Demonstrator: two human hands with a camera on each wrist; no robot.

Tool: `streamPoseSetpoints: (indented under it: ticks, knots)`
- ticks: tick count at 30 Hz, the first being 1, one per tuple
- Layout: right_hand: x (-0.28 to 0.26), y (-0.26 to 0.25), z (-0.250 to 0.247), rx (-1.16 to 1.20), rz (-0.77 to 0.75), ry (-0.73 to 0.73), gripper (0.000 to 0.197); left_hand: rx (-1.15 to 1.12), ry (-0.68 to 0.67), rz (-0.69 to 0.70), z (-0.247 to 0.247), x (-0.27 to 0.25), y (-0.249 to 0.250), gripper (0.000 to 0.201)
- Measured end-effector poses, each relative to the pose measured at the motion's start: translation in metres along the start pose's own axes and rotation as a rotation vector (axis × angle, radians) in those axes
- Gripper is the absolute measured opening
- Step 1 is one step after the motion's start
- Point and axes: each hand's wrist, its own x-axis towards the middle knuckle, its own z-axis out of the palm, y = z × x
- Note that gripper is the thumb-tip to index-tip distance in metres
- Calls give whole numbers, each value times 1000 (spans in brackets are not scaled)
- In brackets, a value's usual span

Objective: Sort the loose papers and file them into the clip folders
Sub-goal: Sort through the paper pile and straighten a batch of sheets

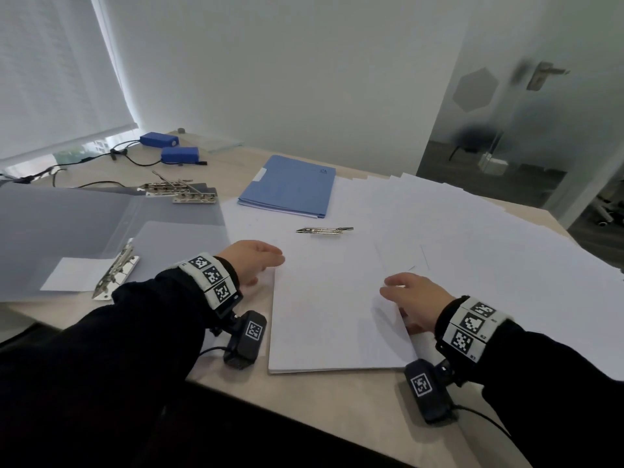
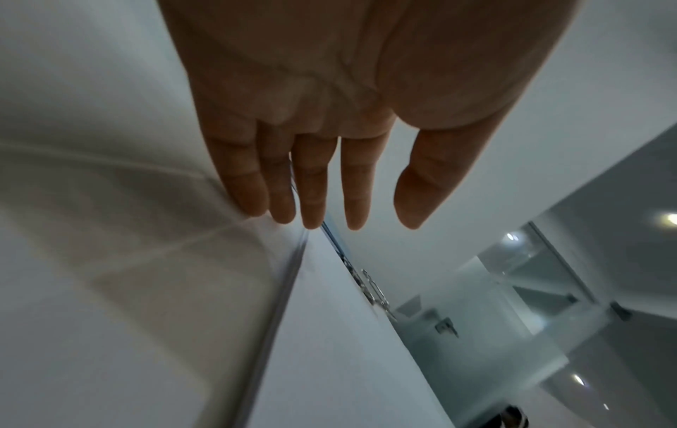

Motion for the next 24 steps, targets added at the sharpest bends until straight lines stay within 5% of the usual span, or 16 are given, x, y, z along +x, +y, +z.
streamPoseSetpoints:
  ticks: [8, 14, 24]
  knots:
    - [-13, -6, -3, -28, -4, 17, 36, 715, -113, 91, 8, -50, -5, 62]
    - [-13, -2, 0, -10, -42, 30, 39, 906, -226, 93, 22, -78, -8, 100]
    - [-15, 3, 2, 54, -50, 15, 48, 1142, -293, 94, 33, -90, -3, 121]
